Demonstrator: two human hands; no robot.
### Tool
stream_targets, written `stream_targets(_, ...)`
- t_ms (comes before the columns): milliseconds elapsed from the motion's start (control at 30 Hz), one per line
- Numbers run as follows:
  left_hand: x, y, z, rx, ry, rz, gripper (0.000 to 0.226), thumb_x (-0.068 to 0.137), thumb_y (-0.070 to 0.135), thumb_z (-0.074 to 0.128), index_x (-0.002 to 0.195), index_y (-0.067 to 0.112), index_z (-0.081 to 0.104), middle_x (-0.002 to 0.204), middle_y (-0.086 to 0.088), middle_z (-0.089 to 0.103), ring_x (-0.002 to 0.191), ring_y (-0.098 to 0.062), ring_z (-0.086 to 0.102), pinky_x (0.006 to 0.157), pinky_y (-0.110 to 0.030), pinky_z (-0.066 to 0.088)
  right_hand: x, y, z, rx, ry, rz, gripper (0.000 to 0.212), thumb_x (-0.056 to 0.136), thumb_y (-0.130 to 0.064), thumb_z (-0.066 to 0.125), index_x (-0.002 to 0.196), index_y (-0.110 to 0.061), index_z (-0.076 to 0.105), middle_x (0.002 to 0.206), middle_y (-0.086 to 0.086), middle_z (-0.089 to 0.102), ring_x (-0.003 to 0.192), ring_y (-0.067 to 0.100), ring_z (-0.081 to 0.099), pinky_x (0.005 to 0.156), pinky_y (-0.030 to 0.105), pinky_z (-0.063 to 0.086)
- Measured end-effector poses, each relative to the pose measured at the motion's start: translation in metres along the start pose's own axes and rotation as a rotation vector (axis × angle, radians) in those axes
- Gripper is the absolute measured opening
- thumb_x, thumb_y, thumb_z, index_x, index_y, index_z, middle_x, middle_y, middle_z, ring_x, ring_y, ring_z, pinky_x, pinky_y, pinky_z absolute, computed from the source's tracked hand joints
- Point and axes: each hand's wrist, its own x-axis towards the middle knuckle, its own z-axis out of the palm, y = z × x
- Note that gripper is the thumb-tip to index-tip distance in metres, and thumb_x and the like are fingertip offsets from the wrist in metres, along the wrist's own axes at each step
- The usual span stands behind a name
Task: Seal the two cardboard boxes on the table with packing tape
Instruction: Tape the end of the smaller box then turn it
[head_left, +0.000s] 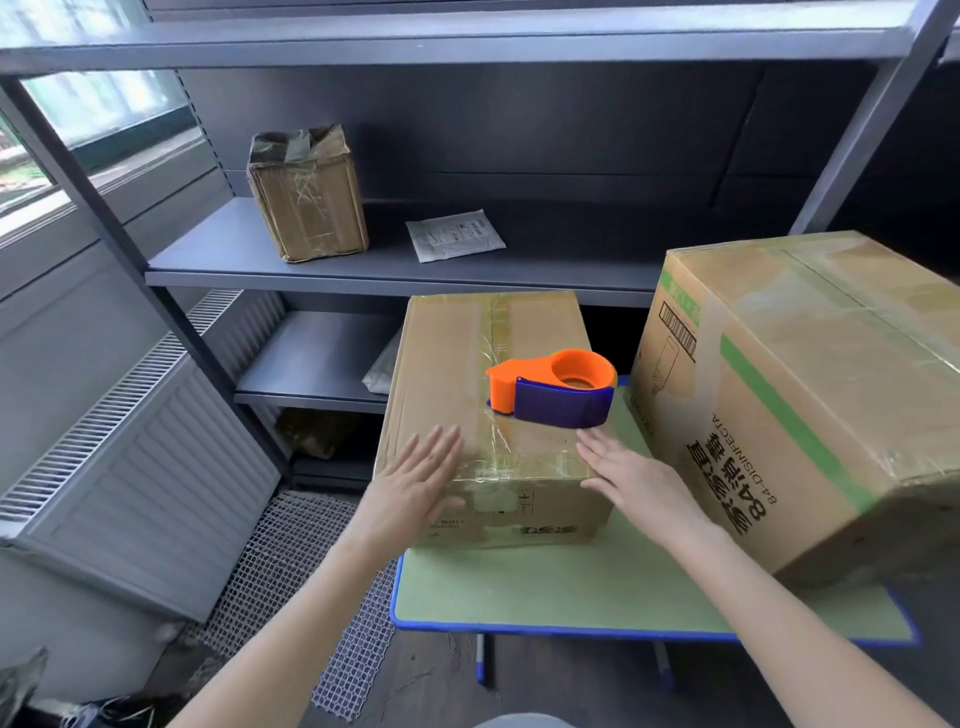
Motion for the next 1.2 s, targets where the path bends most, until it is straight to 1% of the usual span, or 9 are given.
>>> stream_targets(133,0.009,0.011,0.002,-0.028,0.082,-0.004,0.058,0.072,0.010,0.080,0.126,0.007,0.058,0.130,-0.004,0.057,0.121,-0.028,0.053,0.097,-0.044,0.044,-0.008,-0.003,0.016,-0.064,0.103,0.019,0.046,0.101,-0.031,0.032,0.145,-0.029,0.019,0.152,-0.012,0.015,0.142,0.005,0.013,0.111,0.019,0.009)
stream_targets(267,0.014,0.010,-0.001,-0.026,0.078,0.041,0.048,0.092,0.036,0.049,0.128,0.004,0.056,0.131,-0.007,0.056,0.122,-0.029,0.051,0.099,-0.050,0.043,0.006,-0.025,0.022,-0.079,0.066,-0.141,0.051,0.102,-0.023,0.030,0.143,-0.027,-0.001,0.150,-0.012,-0.001,0.142,0.009,-0.004,0.109,0.022,-0.013)
stream_targets(567,0.027,0.032,0.003,-0.130,0.168,0.072,0.046,0.074,0.020,0.079,0.116,0.008,0.066,0.120,-0.004,0.064,0.113,-0.024,0.060,0.089,-0.044,0.053,0.031,-0.051,0.030,-0.047,0.044,-0.168,0.055,0.100,-0.024,0.040,0.148,-0.025,0.014,0.155,-0.008,0.014,0.144,0.012,0.007,0.107,0.018,-0.013)
stream_targets(667,0.028,0.029,0.007,-0.150,0.144,0.074,0.046,0.083,0.024,0.070,0.125,0.007,0.060,0.130,-0.005,0.057,0.122,-0.025,0.052,0.100,-0.046,0.044,0.033,-0.054,0.028,-0.030,0.028,-0.160,0.055,0.100,-0.032,0.039,0.148,-0.023,0.015,0.155,-0.007,0.013,0.144,0.012,0.006,0.107,0.019,-0.010)
stream_targets(767,0.024,0.021,0.011,-0.173,0.076,0.001,0.056,0.098,0.040,0.041,0.144,0.009,0.032,0.150,-0.001,0.025,0.142,-0.019,0.021,0.118,-0.038,0.010,0.034,-0.061,0.028,-0.045,0.041,-0.176,0.057,0.099,-0.035,0.039,0.149,-0.023,0.014,0.156,-0.004,0.013,0.145,0.015,0.006,0.109,0.022,-0.006)
stream_targets(867,0.020,0.019,0.012,-0.103,0.082,-0.025,0.056,0.098,0.039,0.031,0.141,0.005,0.036,0.148,-0.009,0.033,0.139,-0.023,0.027,0.117,-0.042,0.016,0.032,-0.065,0.032,-0.034,0.076,-0.178,0.050,0.101,-0.026,0.036,0.147,-0.027,0.019,0.155,-0.005,0.014,0.145,0.017,0.006,0.109,0.022,-0.008)
stream_targets(1000,0.023,0.003,0.009,-0.229,0.137,-0.177,0.051,0.101,0.039,0.027,0.146,0.015,0.029,0.153,0.001,0.025,0.143,-0.010,0.015,0.116,-0.024,-0.004,0.031,-0.069,0.029,0.010,0.066,-0.132,0.048,0.099,-0.033,0.038,0.146,-0.024,0.029,0.155,-0.002,0.021,0.144,0.018,0.011,0.114,0.028,-0.001)
stream_targets(1100,0.024,-0.024,0.000,-0.193,0.195,-0.422,0.052,0.101,0.033,0.032,0.147,0.012,0.027,0.155,-0.006,0.021,0.144,-0.018,0.015,0.116,-0.035,-0.001,0.038,-0.086,0.026,0.046,0.093,-0.063,0.045,0.098,-0.035,0.039,0.138,-0.015,0.044,0.149,0.006,0.034,0.141,0.020,0.023,0.115,0.035,0.014)
stream_targets(1200,0.018,-0.034,0.006,-0.263,-0.019,-0.566,0.056,0.101,0.031,0.029,0.150,0.011,0.010,0.157,-0.016,-0.002,0.145,-0.031,0.000,0.116,-0.045,0.003,0.043,-0.107,0.028,0.083,0.139,-0.050,0.042,0.098,-0.029,0.038,0.134,-0.011,0.047,0.144,0.007,0.041,0.138,0.019,0.026,0.114,0.033,0.016)
